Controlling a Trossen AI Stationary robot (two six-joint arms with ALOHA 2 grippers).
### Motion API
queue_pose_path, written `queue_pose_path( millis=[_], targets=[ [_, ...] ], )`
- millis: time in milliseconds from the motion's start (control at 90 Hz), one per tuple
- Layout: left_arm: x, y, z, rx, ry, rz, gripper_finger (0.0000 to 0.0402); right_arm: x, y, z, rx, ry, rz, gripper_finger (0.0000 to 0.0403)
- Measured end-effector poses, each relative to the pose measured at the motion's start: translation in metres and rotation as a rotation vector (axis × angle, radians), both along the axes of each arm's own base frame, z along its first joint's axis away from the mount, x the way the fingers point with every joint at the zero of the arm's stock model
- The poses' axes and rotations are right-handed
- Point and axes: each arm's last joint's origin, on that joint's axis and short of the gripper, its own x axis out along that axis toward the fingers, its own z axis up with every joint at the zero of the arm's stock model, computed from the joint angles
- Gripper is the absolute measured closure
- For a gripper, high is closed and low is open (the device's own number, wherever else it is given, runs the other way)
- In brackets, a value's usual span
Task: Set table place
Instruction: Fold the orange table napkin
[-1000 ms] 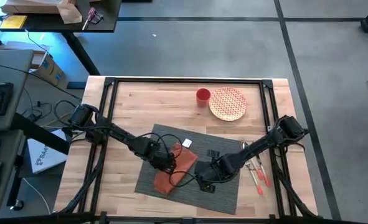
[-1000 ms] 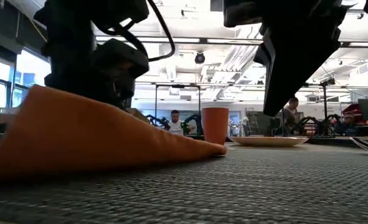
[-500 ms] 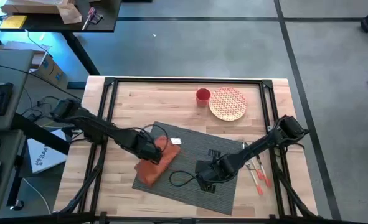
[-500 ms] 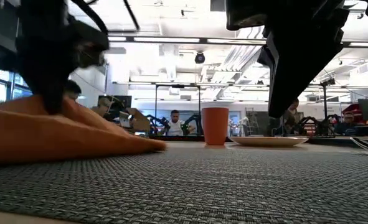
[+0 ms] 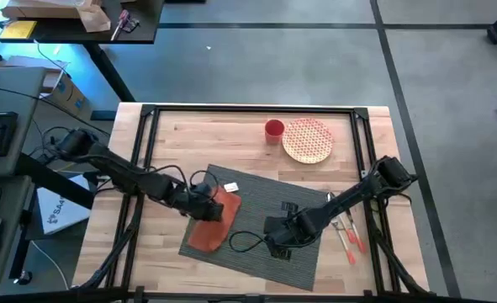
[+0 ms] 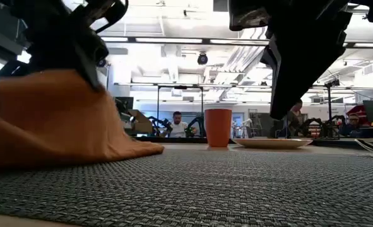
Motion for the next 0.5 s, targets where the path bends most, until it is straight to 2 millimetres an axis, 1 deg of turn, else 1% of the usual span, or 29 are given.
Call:
queue_pose_path(
  millis=[111, 156, 256, 300, 344, 500],
  targets=[
    [0.002, -0.005, -0.006, -0.052, 0.021, -0.029, 0.0401, 0.000, 0.000, 0.000, 0.000, 0.000, 0.001, 0.0403],
    [0.003, -0.007, -0.004, -0.074, -0.005, -0.027, 0.0401, 0.000, 0.000, 0.000, 0.000, 0.000, 0.001, 0.0403],
    [0.009, -0.012, 0.007, -0.102, -0.124, -0.038, 0.0402, 0.000, 0.000, 0.000, 0.000, -0.001, 0.000, 0.0403],
    [0.010, -0.012, 0.008, -0.096, -0.136, -0.046, 0.0402, 0.001, -0.001, 0.000, 0.001, -0.002, -0.001, 0.0403],
    [0.007, -0.011, 0.005, -0.074, -0.101, -0.050, 0.0402, 0.001, -0.001, 0.000, 0.001, -0.005, 0.000, 0.0403],
    [-0.009, -0.003, -0.015, 0.064, 0.134, -0.052, 0.0402, 0.003, -0.004, 0.000, 0.001, -0.008, 0.004, 0.0403]
  ],
)
